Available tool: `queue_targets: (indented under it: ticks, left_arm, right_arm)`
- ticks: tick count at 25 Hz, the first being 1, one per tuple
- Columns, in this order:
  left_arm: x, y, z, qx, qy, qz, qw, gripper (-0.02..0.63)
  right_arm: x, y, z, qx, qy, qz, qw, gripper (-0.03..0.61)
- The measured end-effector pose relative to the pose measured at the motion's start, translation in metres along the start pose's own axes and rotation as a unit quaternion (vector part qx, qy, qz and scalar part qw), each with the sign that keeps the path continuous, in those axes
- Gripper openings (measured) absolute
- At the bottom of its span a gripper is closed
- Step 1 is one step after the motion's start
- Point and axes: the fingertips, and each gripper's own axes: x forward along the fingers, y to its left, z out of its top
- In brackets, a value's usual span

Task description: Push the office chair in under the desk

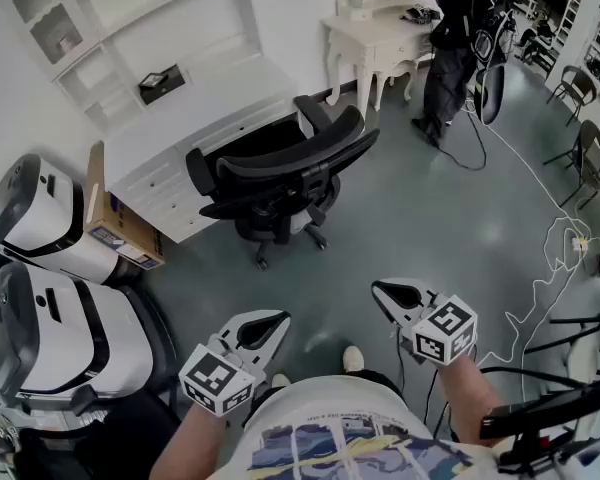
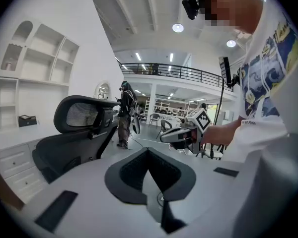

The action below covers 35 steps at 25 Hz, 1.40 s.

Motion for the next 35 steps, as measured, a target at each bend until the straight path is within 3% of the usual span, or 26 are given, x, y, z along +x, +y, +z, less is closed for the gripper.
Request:
queue_targets:
  ticks: [6,16,20,35]
  left_arm:
    - [-0.057,0.001,-0.013,0.037,0.005,-0.015,0.9992,0.012]
    - [-0.144,0.012,-0.043,0.018,-0.003,-0.043,0.9989,0.012]
    - [-0.167,0.015,-0.058,0.016,-0.001,-0.051,0.9986,0.012]
    - [-0.197,0.026,-0.076,0.008,-0.002,-0.064,0.9979,0.012]
  right_arm:
    - [0.024,0.072,0.001,-0.005,-0.002,-0.002,1.0,0.025]
    - [0.054,0.164,-0.016,-0.014,0.002,-0.017,1.0,0.025]
    - [0.063,0.196,-0.026,-0.041,0.005,-0.017,0.999,0.025]
    - [0.085,0.247,-0.029,-0.043,0.022,-0.017,0.999,0.025]
